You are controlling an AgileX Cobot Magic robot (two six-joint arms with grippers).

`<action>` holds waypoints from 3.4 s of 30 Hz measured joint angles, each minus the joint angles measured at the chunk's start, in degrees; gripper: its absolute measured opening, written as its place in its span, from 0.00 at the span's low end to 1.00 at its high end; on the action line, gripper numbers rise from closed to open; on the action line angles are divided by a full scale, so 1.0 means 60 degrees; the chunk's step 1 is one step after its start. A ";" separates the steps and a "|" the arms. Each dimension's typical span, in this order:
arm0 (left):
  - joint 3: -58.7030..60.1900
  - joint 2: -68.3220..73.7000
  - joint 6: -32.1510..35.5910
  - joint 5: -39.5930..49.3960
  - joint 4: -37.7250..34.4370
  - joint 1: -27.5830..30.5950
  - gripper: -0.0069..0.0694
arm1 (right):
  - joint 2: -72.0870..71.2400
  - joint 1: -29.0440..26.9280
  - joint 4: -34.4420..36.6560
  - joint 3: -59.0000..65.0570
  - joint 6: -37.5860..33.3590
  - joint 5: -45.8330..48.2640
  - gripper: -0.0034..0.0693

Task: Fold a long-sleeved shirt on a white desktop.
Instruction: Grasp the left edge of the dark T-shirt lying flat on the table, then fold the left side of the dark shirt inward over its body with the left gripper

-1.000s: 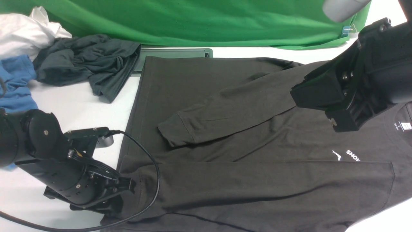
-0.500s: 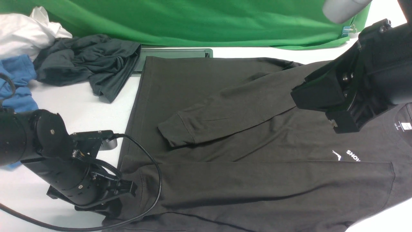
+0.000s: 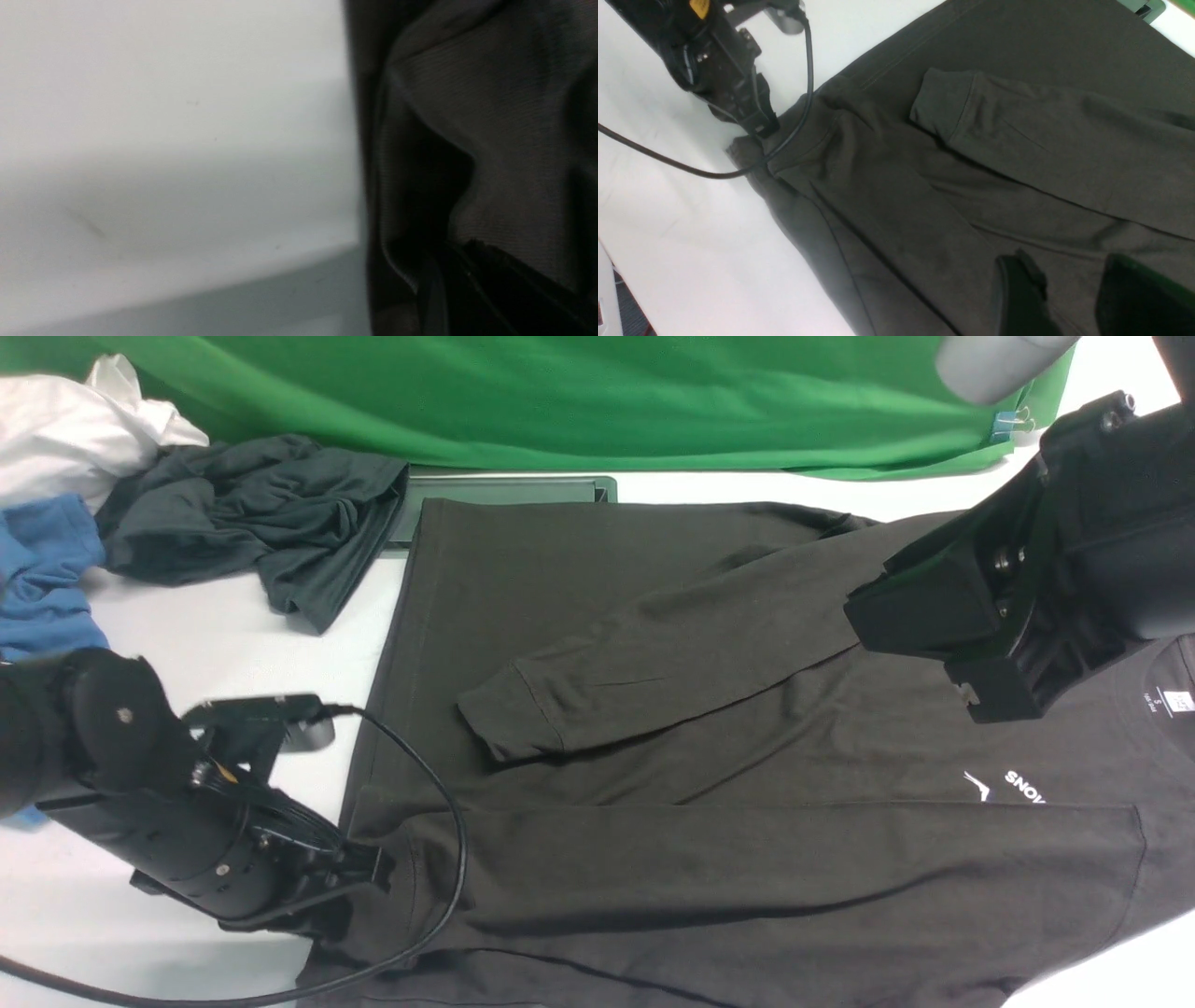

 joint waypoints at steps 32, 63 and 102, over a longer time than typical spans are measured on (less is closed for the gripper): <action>-0.4524 0.0175 0.2224 0.0511 -0.1183 -0.0009 0.14 | 0.0000 0.0000 0.0010 0.0000 0.0000 -0.0104 0.38; -0.6392 0.4679 0.4578 -0.1108 -0.0864 0.0244 0.19 | 0.0435 0.0000 0.0016 0.0000 0.0257 -0.0068 0.38; -0.7014 0.5493 0.1612 0.1088 -0.2985 0.1429 0.58 | 0.0456 0.0000 0.0016 0.0000 0.0273 -0.0074 0.38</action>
